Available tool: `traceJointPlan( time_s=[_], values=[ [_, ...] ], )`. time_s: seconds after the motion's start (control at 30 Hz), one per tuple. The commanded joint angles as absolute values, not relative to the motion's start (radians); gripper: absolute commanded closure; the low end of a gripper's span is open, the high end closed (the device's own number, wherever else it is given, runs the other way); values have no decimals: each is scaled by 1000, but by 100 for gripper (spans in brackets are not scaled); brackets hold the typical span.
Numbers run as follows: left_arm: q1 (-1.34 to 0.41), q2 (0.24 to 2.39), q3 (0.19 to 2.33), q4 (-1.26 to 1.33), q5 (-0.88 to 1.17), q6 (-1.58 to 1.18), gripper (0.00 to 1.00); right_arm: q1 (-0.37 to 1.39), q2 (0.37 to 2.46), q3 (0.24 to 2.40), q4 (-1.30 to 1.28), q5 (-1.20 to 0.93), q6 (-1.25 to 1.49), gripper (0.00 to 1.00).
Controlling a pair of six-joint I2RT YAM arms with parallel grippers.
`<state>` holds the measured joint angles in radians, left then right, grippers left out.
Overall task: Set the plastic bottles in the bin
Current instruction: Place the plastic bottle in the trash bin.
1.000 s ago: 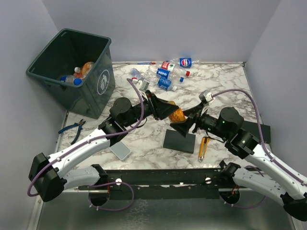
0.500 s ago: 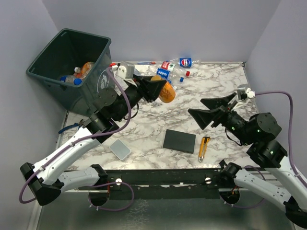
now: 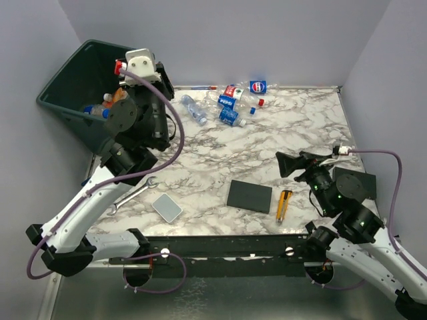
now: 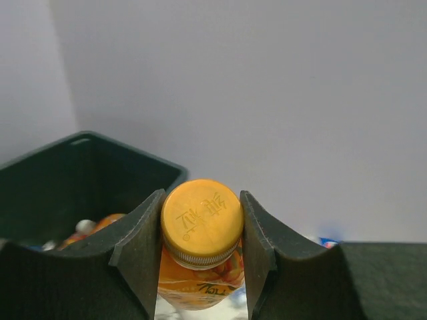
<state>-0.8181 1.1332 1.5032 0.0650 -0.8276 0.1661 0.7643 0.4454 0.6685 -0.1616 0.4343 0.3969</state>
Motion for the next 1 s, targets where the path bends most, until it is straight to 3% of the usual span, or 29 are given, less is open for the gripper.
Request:
traceJointPlan(
  time_s=[0.0, 0.23, 0.67, 0.97],
  values=[
    [-759, 1231, 1560, 195, -1151, 555, 100, 765, 440, 615, -210, 616, 455, 0],
    [-425, 1365, 1791, -129, -966, 236, 100, 765, 446, 542, -225, 564, 579, 0],
    [-181, 1378, 1614, 173, -996, 288, 100, 765, 474, 384, -162, 344, 826, 2],
    [-125, 1564, 1730, 53, -844, 75, 100, 765, 442, 356, -181, 303, 850, 2]
  ],
)
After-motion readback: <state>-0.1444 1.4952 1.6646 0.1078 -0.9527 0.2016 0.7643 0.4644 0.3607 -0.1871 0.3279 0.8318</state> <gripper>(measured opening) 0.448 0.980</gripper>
